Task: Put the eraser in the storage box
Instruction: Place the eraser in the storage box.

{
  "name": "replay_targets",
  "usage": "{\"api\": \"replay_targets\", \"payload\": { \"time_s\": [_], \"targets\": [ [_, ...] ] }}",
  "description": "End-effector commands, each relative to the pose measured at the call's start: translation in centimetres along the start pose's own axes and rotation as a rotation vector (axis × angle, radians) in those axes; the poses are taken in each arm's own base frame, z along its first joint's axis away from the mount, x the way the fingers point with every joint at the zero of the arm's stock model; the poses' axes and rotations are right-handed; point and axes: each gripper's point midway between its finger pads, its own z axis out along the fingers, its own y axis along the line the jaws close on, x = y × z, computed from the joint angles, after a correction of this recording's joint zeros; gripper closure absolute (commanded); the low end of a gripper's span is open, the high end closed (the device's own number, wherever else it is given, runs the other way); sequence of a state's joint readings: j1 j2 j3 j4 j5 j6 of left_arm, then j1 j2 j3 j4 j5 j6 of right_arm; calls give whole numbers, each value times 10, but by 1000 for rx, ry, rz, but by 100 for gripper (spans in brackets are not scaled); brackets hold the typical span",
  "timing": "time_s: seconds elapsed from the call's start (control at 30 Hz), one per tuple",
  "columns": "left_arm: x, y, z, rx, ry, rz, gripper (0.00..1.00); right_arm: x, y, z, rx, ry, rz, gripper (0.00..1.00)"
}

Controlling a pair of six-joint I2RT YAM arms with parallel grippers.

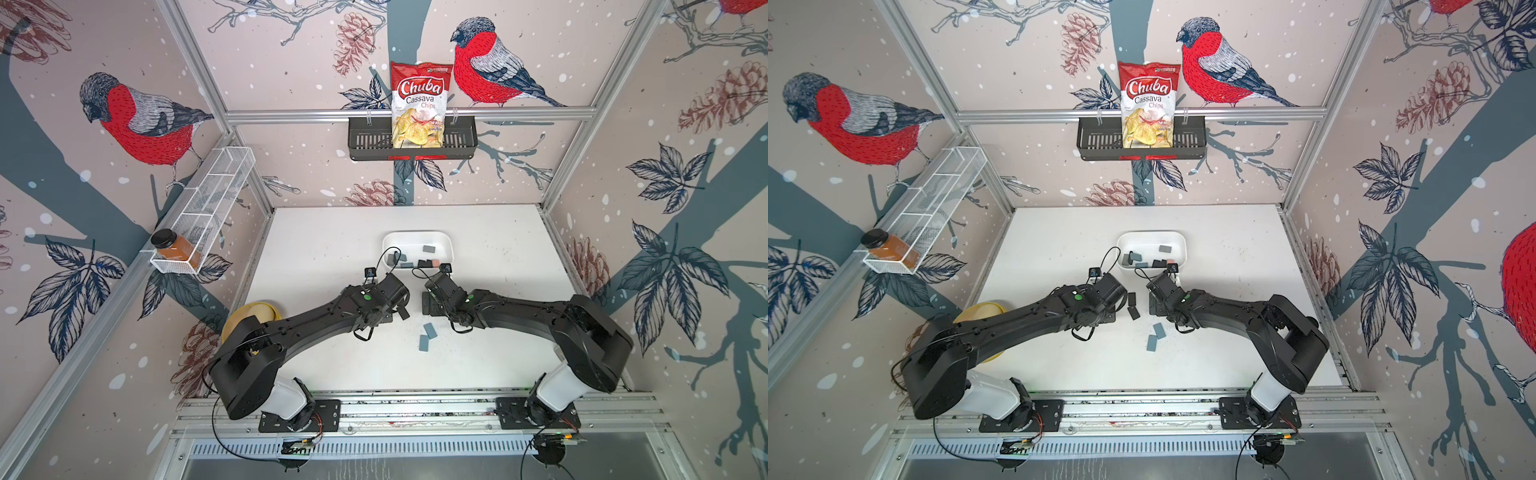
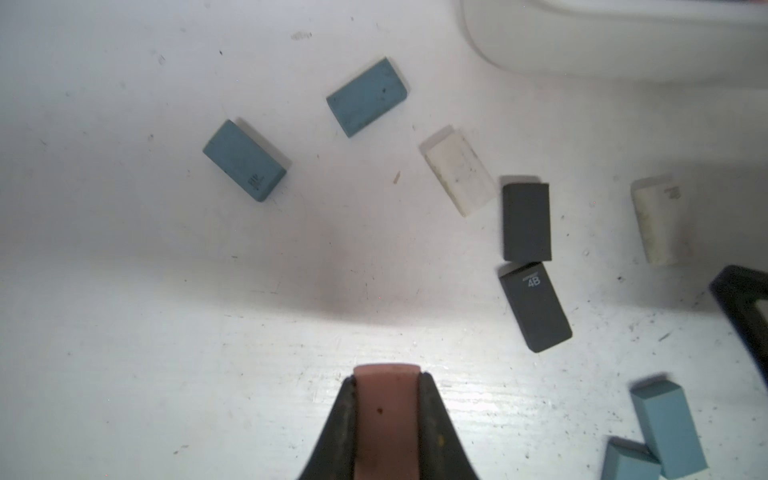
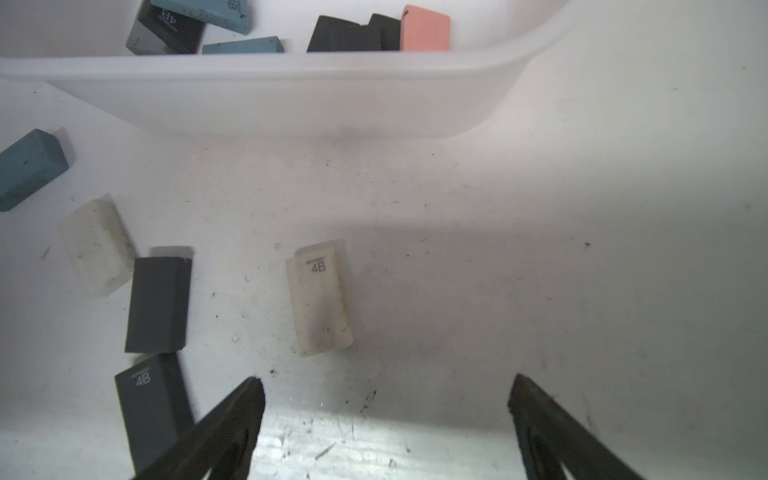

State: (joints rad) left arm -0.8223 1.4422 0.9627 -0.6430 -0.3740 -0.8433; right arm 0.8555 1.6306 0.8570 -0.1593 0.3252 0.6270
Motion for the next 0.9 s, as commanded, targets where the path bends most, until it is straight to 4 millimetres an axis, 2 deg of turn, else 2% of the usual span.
{"api": "replay_targets", "payload": {
  "time_s": [0.0,0.07,0.1,0.2,0.4,0.63,0.87],
  "targets": [
    [-21,14,-12,-25,-48,4,92,-6,11,4,-43,-4,-6,7],
    [-32,21,-17,-22,-78,-9,92,-6,13,7,-47,0,-10,9],
    [-47,19,-26,-6,-116,-23,92,-6,14,8,-50,1,-11,9],
    [-72,20,-38,10,-176,-36,92,-6,16,12,-53,6,-12,12],
    [-120,6,-46,51,-237,-25,92,-2,17,20,-49,16,-15,13],
    [-164,-20,-18,97,-276,-32,92,-4,20,25,-47,1,-17,14],
    [-195,-62,11,202,-252,-14,92,-5,23,26,-63,-17,-30,18]
  ]
}}
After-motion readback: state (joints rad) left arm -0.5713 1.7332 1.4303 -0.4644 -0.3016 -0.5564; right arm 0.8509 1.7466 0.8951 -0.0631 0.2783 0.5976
